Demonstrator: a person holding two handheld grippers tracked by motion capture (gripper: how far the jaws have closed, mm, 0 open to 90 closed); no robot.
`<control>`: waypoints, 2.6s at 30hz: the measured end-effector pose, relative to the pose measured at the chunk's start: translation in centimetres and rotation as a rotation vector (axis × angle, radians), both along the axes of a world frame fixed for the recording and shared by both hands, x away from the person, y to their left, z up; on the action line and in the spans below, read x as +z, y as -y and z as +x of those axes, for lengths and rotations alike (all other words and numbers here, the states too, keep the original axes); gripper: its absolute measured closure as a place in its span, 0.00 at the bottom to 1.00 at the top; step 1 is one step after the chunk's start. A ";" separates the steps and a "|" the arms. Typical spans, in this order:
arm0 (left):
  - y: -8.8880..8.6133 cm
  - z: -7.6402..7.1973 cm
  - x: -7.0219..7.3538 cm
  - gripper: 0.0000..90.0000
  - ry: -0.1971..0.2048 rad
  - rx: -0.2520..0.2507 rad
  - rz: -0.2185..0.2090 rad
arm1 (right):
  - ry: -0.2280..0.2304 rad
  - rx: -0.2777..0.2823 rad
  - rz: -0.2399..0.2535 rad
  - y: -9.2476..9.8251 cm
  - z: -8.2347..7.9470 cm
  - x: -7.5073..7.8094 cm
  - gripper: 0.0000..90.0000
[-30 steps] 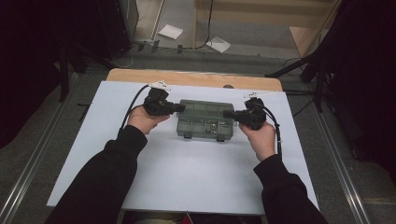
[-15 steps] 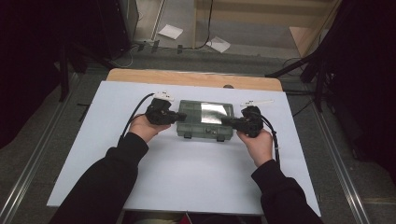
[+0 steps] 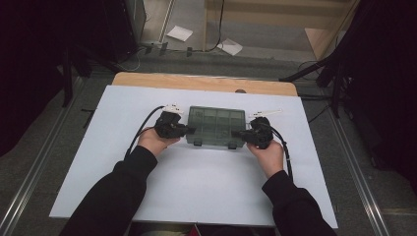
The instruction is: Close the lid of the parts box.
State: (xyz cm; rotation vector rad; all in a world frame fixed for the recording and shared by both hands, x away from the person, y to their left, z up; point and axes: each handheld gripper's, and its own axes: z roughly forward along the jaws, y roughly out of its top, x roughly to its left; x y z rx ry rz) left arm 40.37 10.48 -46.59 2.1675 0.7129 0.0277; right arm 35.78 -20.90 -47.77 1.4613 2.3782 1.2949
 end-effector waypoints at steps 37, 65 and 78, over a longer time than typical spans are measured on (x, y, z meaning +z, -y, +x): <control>-1.2 -4.1 1.3 0.48 -0.025 -0.121 -0.031 | 0.060 0.134 0.035 -0.5 -3.8 1.3 0.49; -5.9 -8.7 0.2 0.40 0.074 -0.161 0.072 | 0.098 0.203 0.005 0.1 -7.7 -0.1 0.28; -8.9 -10.1 0.0 0.40 0.063 -0.118 0.067 | 0.086 0.178 -0.003 1.5 -9.3 -0.5 0.28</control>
